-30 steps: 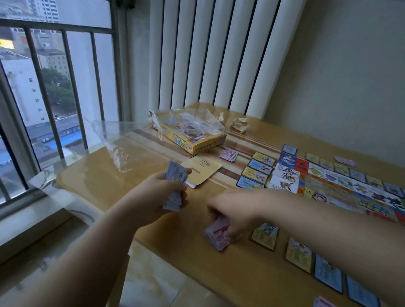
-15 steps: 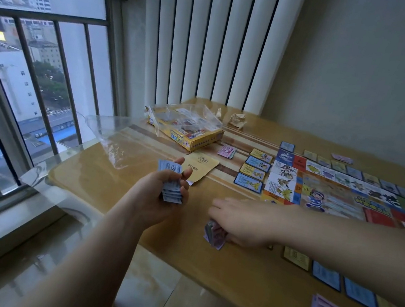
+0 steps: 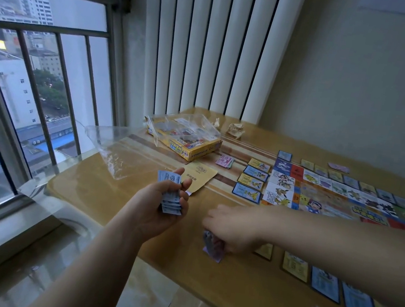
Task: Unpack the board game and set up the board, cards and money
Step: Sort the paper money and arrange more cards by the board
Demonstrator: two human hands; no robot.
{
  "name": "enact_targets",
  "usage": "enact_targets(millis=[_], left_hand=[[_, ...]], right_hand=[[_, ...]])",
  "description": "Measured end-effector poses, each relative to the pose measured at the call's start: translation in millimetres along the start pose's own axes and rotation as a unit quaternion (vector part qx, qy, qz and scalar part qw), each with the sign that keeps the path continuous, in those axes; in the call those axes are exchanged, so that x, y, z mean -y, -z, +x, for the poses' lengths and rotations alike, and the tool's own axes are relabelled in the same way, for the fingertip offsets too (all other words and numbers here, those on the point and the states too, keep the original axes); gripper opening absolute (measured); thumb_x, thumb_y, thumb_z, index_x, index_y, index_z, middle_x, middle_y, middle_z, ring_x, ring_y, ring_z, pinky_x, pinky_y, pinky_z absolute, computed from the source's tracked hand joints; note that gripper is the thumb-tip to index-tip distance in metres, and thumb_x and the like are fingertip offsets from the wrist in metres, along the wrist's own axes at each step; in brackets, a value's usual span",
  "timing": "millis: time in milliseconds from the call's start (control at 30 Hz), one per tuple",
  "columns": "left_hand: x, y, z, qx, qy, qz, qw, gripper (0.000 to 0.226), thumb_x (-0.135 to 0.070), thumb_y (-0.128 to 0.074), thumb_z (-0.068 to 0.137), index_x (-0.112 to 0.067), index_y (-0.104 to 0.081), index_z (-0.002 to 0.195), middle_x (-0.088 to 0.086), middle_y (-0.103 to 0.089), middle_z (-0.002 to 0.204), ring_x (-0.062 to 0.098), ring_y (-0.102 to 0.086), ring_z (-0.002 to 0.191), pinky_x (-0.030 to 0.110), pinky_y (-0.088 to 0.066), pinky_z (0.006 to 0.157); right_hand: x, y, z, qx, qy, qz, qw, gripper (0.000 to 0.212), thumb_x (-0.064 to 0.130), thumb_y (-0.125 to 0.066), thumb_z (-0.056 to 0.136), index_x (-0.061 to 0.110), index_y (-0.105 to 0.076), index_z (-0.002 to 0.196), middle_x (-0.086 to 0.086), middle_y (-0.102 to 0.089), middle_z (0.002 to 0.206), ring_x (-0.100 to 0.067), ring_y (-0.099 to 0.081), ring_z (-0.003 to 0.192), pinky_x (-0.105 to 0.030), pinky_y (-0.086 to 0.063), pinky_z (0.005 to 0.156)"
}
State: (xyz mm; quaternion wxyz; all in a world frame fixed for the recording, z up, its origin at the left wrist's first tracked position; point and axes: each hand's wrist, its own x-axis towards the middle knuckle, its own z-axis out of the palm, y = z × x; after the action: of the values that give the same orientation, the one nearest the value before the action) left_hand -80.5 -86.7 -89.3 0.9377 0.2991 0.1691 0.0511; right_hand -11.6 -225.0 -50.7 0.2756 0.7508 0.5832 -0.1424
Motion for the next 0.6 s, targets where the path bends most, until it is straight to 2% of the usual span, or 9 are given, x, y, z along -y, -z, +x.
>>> enact_targets(millis=[133, 300, 467, 600], left_hand=[[1.2, -1.4, -0.4, -0.002, 0.003, -0.001, 1.000, 0.040, 0.002, -0.036, 0.091, -0.018, -0.054, 0.121, 0.007, -0.060, 0.084, 0.009, -0.046, 0.058, 0.018, -0.044, 0.046], [2.1, -5.1, -0.1, -0.001, 0.008, 0.003, 1.000, 0.041, 0.001, -0.037, 0.091, -0.018, -0.054, 0.123, 0.008, -0.061, 0.084, 0.010, -0.047, 0.056, 0.018, -0.044, 0.046], [-1.5, -6.0, -1.6, -0.003, 0.002, 0.003, 1.000, 0.038, 0.002, -0.038, 0.092, -0.017, -0.055, 0.121, 0.008, -0.062, 0.083, 0.010, -0.047, 0.056, 0.018, -0.044, 0.046], [-3.1, -5.3, -1.2, -0.003, -0.002, 0.001, 1.000, 0.038, 0.002, -0.037, 0.092, -0.017, -0.054, 0.121, 0.008, -0.061, 0.083, 0.010, -0.047, 0.055, 0.018, -0.044, 0.046]], right_hand=[[0.1, -1.6, -2.9, -0.013, 0.011, -0.003, 1.000, 0.039, 0.014, -0.054, 0.093, 0.009, -0.041, 0.130, -0.010, -0.047, 0.125, -0.024, -0.041, 0.115, -0.024, -0.028, 0.077], [0.1, 0.2, -2.2, -0.001, 0.019, -0.003, 1.000, 0.038, 0.013, -0.055, 0.093, 0.009, -0.041, 0.128, -0.011, -0.051, 0.121, -0.024, -0.043, 0.111, -0.029, -0.035, 0.077], [0.1, -0.6, -4.2, -0.019, 0.052, -0.074, 0.996, 0.047, 0.011, -0.052, 0.094, 0.009, -0.034, 0.137, -0.012, -0.043, 0.130, -0.025, -0.038, 0.115, -0.034, -0.041, 0.090], [-4.4, -0.7, -7.5, -0.052, 0.062, -0.065, 0.995, 0.053, 0.016, -0.057, 0.091, 0.014, -0.033, 0.138, -0.009, -0.040, 0.131, -0.024, -0.036, 0.117, -0.036, -0.041, 0.093]])
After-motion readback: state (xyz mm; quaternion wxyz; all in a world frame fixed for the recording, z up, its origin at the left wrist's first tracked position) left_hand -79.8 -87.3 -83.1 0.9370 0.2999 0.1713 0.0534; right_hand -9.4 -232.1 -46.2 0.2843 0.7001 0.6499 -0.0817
